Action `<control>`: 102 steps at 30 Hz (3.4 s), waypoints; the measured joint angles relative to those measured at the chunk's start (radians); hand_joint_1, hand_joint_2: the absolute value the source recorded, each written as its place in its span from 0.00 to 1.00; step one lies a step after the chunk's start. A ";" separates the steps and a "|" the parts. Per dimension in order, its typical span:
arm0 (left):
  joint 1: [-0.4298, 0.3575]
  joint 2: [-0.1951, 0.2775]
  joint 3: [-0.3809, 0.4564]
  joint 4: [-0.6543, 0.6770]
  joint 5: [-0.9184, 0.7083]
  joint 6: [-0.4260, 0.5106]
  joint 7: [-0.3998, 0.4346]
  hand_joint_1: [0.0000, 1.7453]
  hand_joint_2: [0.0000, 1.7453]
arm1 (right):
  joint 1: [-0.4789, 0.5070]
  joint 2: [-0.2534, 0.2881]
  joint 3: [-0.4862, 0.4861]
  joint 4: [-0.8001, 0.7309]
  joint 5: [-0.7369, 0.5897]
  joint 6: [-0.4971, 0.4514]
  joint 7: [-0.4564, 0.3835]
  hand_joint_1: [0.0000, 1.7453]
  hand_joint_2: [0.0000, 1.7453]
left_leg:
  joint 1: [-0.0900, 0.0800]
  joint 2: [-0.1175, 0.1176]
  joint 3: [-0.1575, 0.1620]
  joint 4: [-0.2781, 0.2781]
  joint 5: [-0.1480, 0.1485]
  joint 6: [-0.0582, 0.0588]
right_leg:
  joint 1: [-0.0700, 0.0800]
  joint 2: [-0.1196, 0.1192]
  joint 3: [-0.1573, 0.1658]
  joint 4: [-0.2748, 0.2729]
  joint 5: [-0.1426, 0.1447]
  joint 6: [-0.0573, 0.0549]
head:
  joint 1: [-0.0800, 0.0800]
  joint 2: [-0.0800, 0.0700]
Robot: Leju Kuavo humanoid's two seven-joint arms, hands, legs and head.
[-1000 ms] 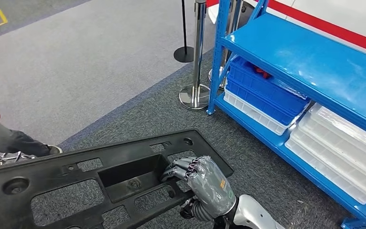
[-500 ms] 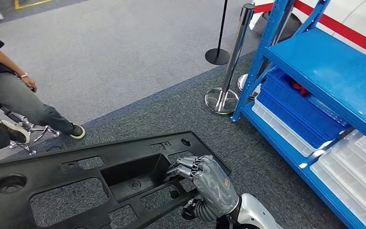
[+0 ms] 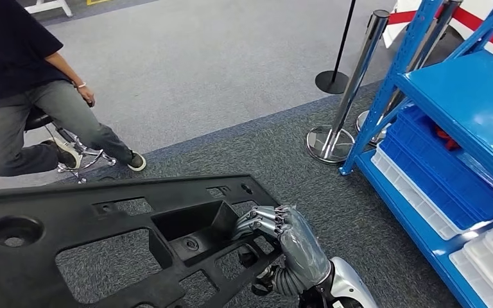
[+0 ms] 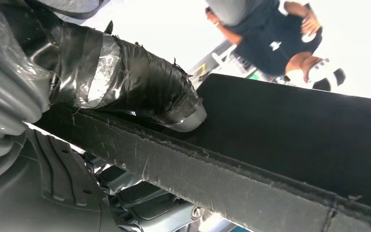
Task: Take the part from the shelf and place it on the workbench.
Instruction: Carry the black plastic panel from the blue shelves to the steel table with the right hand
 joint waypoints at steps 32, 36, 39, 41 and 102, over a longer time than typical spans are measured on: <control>-0.001 0.004 -0.034 0.000 -0.029 0.041 0.000 0.00 1.00 | 0.014 0.006 -0.022 -0.011 -0.046 0.000 -0.045 1.00 1.00 | 0.002 0.005 0.006 -0.037 0.035 0.004 | -0.007 -0.015 -0.009 0.008 -0.004 0.009 | 0.001 0.000; -0.005 0.004 -0.035 0.000 -0.031 0.043 0.001 0.00 1.00 | 0.013 0.006 -0.023 -0.014 -0.049 0.001 -0.046 1.00 1.00 | -0.022 0.070 0.115 -0.241 0.095 0.028 | 0.002 -0.057 0.007 0.002 -0.017 0.022 | 0.002 0.000; -0.003 0.005 -0.039 0.000 -0.033 0.045 0.004 0.00 1.00 | 0.012 0.006 -0.024 -0.015 -0.053 0.002 -0.046 1.00 1.00 | -0.024 0.039 0.126 -0.263 0.099 0.043 | 0.001 -0.068 0.023 -0.008 -0.022 0.038 | 0.003 0.000; -0.001 0.005 -0.041 0.000 -0.033 0.045 0.001 0.00 1.00 | 0.011 0.006 -0.025 -0.016 -0.053 0.000 -0.049 1.00 1.00 | -0.018 0.018 0.146 -0.284 0.105 0.055 | -0.001 -0.019 0.010 0.035 -0.051 0.043 | 0.006 0.000; -0.005 0.002 -0.067 -0.001 -0.036 0.044 0.000 0.00 1.00 | -0.002 0.020 -0.021 -0.005 0.127 -0.007 0.047 1.00 1.00 | -0.029 0.068 0.120 -0.263 0.098 0.040 | 0.005 -0.072 0.030 -0.026 -0.019 0.028 | 0.005 0.000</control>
